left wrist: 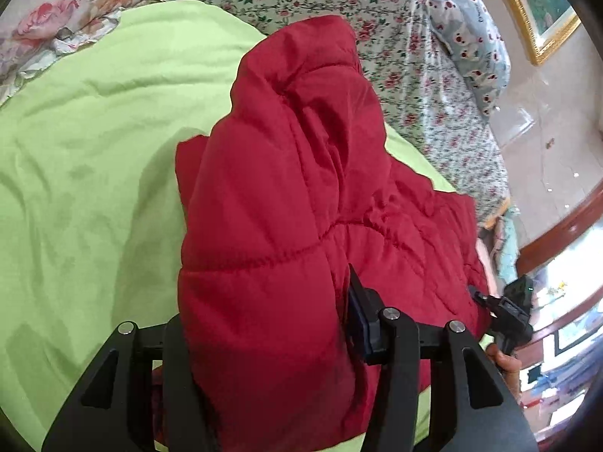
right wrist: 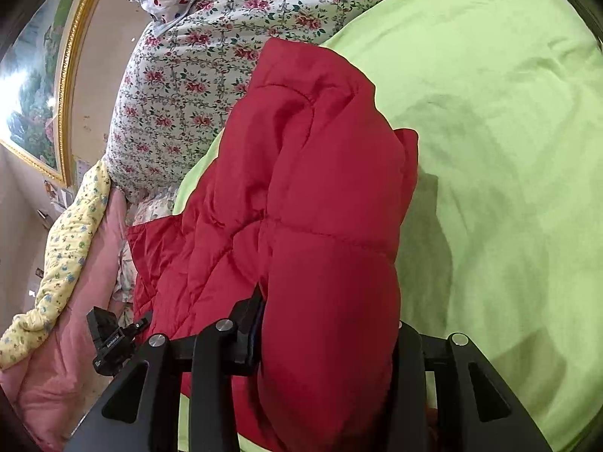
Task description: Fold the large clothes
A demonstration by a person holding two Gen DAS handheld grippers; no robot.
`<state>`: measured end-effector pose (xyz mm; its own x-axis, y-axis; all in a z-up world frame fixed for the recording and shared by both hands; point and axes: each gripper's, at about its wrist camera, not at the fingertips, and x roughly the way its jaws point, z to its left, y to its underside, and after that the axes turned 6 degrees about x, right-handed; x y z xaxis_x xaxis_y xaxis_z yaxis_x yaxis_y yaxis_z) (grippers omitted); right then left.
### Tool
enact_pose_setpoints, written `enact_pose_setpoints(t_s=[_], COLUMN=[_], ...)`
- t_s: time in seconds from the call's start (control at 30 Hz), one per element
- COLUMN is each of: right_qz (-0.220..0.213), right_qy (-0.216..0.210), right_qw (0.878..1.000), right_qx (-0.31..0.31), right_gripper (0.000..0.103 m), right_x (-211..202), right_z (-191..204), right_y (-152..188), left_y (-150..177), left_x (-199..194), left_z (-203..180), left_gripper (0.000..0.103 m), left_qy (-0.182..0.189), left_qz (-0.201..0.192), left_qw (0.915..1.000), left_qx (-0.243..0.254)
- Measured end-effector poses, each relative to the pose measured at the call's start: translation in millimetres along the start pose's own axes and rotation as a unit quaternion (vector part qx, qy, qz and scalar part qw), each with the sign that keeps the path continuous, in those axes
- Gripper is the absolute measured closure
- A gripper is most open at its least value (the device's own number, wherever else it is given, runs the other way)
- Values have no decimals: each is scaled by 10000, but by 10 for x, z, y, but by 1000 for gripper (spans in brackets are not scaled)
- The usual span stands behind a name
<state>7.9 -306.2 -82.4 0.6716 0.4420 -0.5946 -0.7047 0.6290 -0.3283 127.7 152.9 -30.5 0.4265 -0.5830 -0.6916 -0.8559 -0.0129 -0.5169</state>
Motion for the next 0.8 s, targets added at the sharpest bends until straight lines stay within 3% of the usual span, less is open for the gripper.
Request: enact_pose_setpoints(t_s=[0.3, 0.43, 0.63, 0.8], right_qz=[-48, -34, -117, -548], right_qy=[183, 306, 684, 1141], right_qw=[9998, 9995, 9971, 9899], right_qx=[-9, -113, -326, -636], right_gripper=[52, 46, 28, 13], right_x=[73, 80, 21, -149], right_z=[-93, -55, 29, 122], right_y=[60, 67, 70, 48], left_y=[64, 67, 62, 14], left_x=[93, 70, -94, -208], left_z=[4, -19, -151, -192], left_gripper=[36, 16, 14, 14], left_qy=[-442, -865, -1394, -1687], left_qz=[-78, -131, -425, -578], left_qw=[9990, 9962, 9890, 9832], left_qx=[-30, 11, 237, 397])
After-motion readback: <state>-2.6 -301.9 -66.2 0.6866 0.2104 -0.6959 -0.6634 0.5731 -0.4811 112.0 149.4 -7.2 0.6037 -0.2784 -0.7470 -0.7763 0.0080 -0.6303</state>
